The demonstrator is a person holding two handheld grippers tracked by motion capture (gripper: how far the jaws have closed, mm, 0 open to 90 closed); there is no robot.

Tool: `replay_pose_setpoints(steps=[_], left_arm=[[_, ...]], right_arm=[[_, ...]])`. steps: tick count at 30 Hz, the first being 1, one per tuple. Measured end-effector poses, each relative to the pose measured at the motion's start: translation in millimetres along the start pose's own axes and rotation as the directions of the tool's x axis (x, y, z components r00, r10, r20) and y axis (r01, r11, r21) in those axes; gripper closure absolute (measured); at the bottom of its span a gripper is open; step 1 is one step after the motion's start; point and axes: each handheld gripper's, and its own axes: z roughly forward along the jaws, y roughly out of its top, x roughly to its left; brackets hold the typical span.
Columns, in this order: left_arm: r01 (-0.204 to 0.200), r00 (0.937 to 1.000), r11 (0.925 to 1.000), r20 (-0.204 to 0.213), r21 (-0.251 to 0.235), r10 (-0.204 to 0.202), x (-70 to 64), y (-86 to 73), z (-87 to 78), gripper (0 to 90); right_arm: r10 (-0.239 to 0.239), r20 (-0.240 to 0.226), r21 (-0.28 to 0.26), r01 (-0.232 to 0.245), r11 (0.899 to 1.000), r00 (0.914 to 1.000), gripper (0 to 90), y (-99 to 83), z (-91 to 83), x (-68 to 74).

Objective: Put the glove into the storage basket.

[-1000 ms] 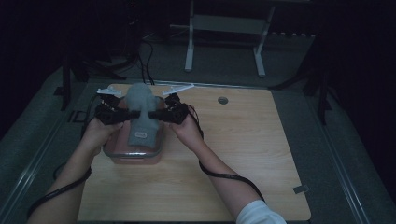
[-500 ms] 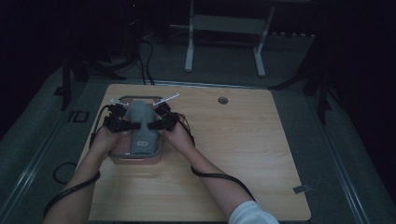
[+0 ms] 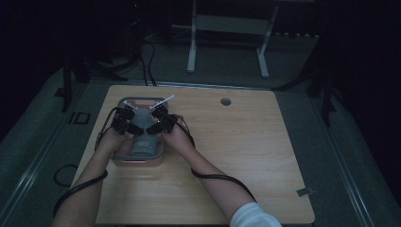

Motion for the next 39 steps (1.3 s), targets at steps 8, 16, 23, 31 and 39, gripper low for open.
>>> replay_pose_setpoints(steps=[8, 16, 23, 31, 39], left_arm=[[0.019, 0.9975, 0.9989, -0.067, -0.044, -0.022, -1.4, -0.7, -4.9, 44.8], [-0.02, 0.9991, 0.9833, -0.041, -0.181, 0.012, -11.4, -5.1, -32.9, 25.9], [-0.06, 0.9982, 0.949, -0.023, -0.309, 0.056, -37.5, -12.1, -50.0, 16.2], [-0.128, 0.9902, 0.9275, 0.006, -0.351, 0.139, -69.4, -13.6, -57.8, 14.8], [-0.174, 0.9765, 0.9101, 0.053, -0.376, 0.209, -100.2, -14.7, -50.3, 14.9]], right_arm=[[-0.031, -0.05, -0.127, 0.024, 0.992, 0.9982, 43.7, -3.8, -40.3, -6.7], [-0.083, -0.109, -0.188, 0.062, 0.98, 0.9905, 20.6, -16.0, -81.8, -14.2], [-0.141, -0.074, -0.193, 0.124, 0.973, 0.9872, 15.9, -32.2, -109.0, -17.8], [-0.144, -0.049, -0.195, 0.132, 0.972, 0.9883, 15.9, -53.9, -125.2, -31.8], [-0.136, -0.041, -0.192, 0.126, 0.973, 0.9898, 15.9, -74.7, -134.3, -44.8]])
